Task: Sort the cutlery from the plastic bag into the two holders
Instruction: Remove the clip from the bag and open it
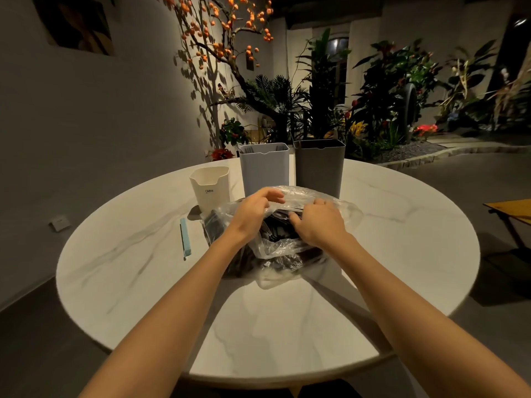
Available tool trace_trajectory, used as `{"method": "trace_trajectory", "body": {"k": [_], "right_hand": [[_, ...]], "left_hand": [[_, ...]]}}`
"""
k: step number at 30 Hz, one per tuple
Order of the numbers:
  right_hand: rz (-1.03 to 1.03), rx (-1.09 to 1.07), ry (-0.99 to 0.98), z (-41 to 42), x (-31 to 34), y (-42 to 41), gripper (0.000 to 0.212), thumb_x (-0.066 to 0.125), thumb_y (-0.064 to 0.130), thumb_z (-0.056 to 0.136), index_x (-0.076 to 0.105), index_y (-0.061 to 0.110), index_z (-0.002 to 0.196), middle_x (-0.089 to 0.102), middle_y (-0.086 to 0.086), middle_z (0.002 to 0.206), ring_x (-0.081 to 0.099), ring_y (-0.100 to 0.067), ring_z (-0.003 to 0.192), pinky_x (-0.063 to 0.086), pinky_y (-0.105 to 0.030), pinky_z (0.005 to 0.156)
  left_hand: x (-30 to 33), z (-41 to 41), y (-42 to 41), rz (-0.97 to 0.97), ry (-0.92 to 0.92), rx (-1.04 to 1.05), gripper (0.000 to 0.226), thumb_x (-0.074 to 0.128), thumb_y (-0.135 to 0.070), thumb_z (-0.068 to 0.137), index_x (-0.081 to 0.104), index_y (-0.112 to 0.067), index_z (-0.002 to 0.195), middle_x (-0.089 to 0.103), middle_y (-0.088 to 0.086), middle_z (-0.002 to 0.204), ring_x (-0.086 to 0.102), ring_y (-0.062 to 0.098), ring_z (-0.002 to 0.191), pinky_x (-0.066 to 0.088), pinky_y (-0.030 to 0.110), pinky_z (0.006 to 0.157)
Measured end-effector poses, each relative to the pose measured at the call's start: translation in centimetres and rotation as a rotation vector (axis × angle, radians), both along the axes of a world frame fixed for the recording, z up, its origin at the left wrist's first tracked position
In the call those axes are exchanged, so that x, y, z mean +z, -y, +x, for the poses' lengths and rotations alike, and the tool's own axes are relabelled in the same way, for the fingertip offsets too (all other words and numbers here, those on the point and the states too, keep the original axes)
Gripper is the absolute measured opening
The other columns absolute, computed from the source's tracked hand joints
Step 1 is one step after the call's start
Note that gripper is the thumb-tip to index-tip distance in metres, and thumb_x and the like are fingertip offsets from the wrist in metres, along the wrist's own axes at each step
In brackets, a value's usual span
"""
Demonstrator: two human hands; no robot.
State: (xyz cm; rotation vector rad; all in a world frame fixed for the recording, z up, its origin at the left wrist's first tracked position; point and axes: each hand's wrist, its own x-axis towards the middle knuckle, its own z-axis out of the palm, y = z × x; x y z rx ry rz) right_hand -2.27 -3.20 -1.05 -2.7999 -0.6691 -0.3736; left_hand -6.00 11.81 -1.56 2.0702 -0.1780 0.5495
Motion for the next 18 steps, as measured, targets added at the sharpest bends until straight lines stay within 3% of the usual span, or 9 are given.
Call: {"method": "trace_trajectory", "body": {"k": [2, 5, 8, 11, 14, 16, 18], "right_hand": [[-0.105, -0.014, -0.044, -0.1, 0.4, -0.4, 0.06, 0.03, 0.053, 0.1, 0.06, 0.006, 0.123, 0.045, -0.022, 0.141, 0.037, -0.035, 0.131, 0.029, -0.04, 0.108], [-0.114, 0.036, -0.027, -0.3, 0.5, -1.3, 0.061, 0.029, 0.057, 0.098, 0.063, 0.009, 0.113, 0.058, -0.016, 0.127, 0.049, -0.031, 0.12, 0.038, -0.039, 0.098], [-0.089, 0.062, -0.032, -0.2, 0.6, -2.3, 0.06, 0.033, 0.061, 0.096, 0.064, 0.011, 0.109, 0.065, -0.01, 0.113, 0.056, -0.027, 0.109, 0.044, -0.036, 0.085], [-0.145, 0.012, -0.115, 0.7, 0.6, -3.3, 0.059, 0.04, 0.061, 0.093, 0.061, 0.012, 0.118, 0.061, -0.011, 0.121, 0.049, -0.03, 0.118, 0.042, -0.038, 0.092], [-0.172, -0.028, -0.194, 1.1, 1.1, -3.8, 0.05, 0.046, 0.053, 0.093, 0.061, 0.011, 0.116, 0.059, -0.009, 0.114, 0.051, -0.027, 0.114, 0.044, -0.035, 0.088], [-0.207, 0.001, -0.192, 0.9, 1.8, -3.8, 0.034, 0.052, 0.038, 0.095, 0.06, 0.01, 0.112, 0.056, -0.005, 0.098, 0.055, -0.024, 0.098, 0.046, -0.032, 0.079], [-0.235, 0.024, -0.189, 0.5, 2.2, -3.7, 0.024, 0.056, 0.024, 0.093, 0.058, 0.009, 0.111, 0.052, -0.005, 0.096, 0.056, -0.025, 0.096, 0.05, -0.035, 0.083]], "left_hand": [[0.1, 0.2, -0.1, -0.051, 0.066, 0.017, 0.035, 0.031, -0.022, 0.081, 0.064, -0.017, 0.093, 0.068, 0.005, 0.09, 0.062, 0.013, 0.091, 0.048, 0.031, 0.085], [0.2, 0.5, 0.1, -0.178, 0.143, 0.009, 0.027, 0.036, -0.02, 0.081, 0.062, -0.018, 0.081, 0.065, 0.002, 0.082, 0.06, 0.011, 0.079, 0.051, 0.033, 0.071], [0.3, 0.8, 0.1, -0.207, 0.12, -0.006, 0.025, 0.037, -0.023, 0.083, 0.061, -0.017, 0.087, 0.066, 0.0, 0.089, 0.062, 0.014, 0.09, 0.051, 0.033, 0.074], [-0.2, 1.2, 0.0, -0.125, 0.065, 0.029, 0.034, 0.033, -0.03, 0.086, 0.059, -0.014, 0.1, 0.065, -0.003, 0.1, 0.061, 0.013, 0.102, 0.048, 0.026, 0.084], [-0.8, 1.3, -0.2, -0.122, 0.108, 0.09, 0.036, 0.032, -0.031, 0.087, 0.057, -0.01, 0.104, 0.065, 0.002, 0.103, 0.061, 0.015, 0.102, 0.047, 0.026, 0.088], [-0.7, 1.0, -0.1, -0.176, 0.242, 0.161, 0.027, 0.034, -0.025, 0.087, 0.057, -0.014, 0.094, 0.066, 0.003, 0.093, 0.063, 0.014, 0.091, 0.051, 0.027, 0.079], [-0.6, 0.7, -0.2, -0.2, 0.418, 0.231, 0.021, 0.036, -0.021, 0.089, 0.057, -0.023, 0.084, 0.064, -0.001, 0.083, 0.064, 0.013, 0.081, 0.055, 0.032, 0.069]]}}
